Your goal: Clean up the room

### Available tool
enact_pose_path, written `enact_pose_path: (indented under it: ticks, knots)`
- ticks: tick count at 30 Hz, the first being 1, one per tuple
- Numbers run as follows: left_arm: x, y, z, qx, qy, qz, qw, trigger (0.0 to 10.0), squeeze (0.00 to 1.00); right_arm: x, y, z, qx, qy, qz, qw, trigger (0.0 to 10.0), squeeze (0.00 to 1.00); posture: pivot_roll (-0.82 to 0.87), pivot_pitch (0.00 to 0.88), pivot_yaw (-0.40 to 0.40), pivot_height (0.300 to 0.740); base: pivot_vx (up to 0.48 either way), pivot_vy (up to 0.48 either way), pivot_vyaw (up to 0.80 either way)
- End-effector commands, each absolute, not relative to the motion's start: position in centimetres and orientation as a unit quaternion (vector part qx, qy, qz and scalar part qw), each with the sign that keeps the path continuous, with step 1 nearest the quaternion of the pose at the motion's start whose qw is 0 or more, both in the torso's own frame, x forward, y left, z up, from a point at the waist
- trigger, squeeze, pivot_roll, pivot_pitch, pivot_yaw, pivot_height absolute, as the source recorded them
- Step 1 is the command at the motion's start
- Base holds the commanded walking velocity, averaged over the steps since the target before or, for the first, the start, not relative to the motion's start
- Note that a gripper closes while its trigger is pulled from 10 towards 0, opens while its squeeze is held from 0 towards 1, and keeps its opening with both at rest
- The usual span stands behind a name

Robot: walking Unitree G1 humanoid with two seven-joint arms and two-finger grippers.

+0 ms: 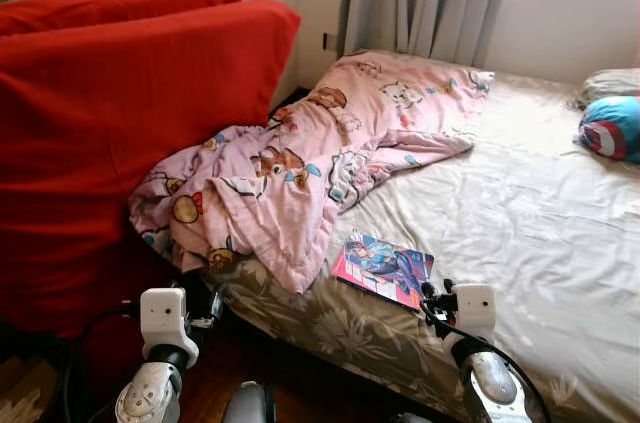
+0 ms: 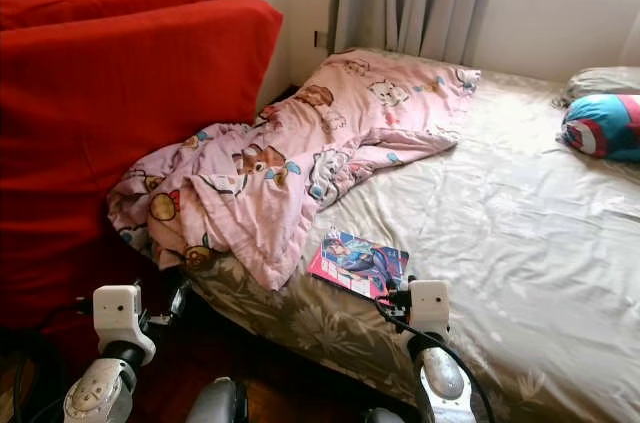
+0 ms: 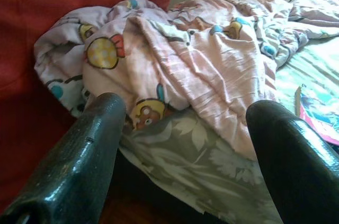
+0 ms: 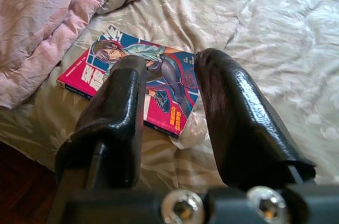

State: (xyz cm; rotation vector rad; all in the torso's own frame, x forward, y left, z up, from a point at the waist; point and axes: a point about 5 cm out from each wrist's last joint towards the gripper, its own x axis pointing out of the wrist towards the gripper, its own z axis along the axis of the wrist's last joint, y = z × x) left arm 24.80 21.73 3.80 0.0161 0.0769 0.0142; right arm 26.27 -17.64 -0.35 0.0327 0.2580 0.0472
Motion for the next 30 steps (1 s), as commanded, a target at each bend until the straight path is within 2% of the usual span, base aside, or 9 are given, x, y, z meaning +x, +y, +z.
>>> enact_pose_path:
  ticks: [1,30]
  knots:
    - [25.4,22.1,4.1,0.008,0.04,0.009,0.999,10.0,0.0,26.8,-17.4,0.0,0.021,0.124,0.029,0.992,10.0,0.0,0.0,0.0,-0.016,0.623,0.304,0.0,0.0]
    - [24.8,22.3,4.2,0.009,0.042,0.012,0.999,10.0,0.0,26.8,-16.4,-0.7,0.037,0.155,0.056,0.986,10.0,0.0,0.02,0.0,-0.012,0.623,0.312,0.0,0.0]
